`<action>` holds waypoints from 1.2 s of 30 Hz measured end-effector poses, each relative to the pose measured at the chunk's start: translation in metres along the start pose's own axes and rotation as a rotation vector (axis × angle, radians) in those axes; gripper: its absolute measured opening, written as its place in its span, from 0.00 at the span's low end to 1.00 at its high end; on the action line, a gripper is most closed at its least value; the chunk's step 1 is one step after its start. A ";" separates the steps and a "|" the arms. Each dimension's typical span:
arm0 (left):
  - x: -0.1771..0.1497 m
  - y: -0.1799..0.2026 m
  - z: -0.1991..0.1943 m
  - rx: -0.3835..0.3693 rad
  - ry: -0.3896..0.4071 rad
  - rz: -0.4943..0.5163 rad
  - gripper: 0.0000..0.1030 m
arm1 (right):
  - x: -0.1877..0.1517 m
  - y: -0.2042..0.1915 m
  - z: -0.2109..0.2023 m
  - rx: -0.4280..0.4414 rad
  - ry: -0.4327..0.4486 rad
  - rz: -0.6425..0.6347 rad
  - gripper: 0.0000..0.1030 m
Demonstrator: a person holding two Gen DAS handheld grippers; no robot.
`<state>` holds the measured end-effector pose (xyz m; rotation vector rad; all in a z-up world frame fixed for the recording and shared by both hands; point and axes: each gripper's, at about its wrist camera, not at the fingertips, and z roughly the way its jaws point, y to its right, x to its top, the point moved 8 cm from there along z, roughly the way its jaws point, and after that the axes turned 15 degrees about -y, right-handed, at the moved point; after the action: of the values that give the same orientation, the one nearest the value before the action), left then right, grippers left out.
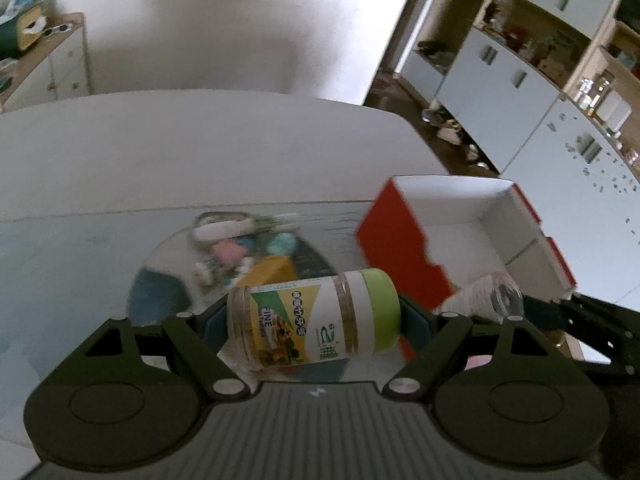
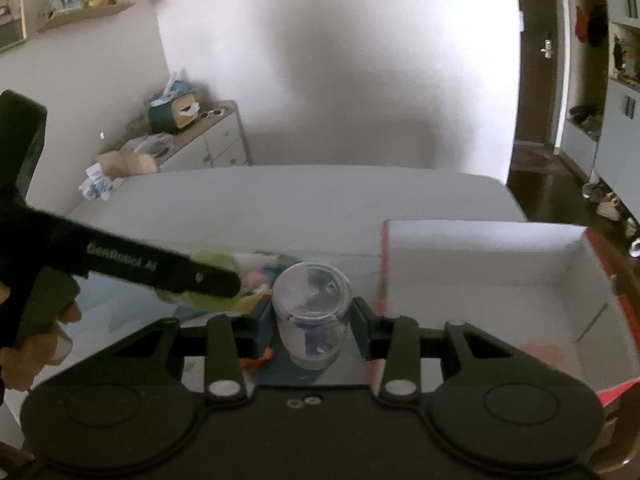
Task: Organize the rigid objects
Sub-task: 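Carry the jar and clear cup into the red box with both tools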
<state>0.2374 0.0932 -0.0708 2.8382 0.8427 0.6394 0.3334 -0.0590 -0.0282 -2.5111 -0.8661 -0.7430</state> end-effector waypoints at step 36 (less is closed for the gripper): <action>0.084 0.194 0.134 0.088 -0.027 0.157 0.82 | -0.004 0.208 0.039 -0.120 -0.097 -0.024 0.39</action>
<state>0.4547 -0.0223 -0.1185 3.0080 0.6647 0.5949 0.4798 -0.1944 -0.0983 -2.6666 -0.9107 -0.7056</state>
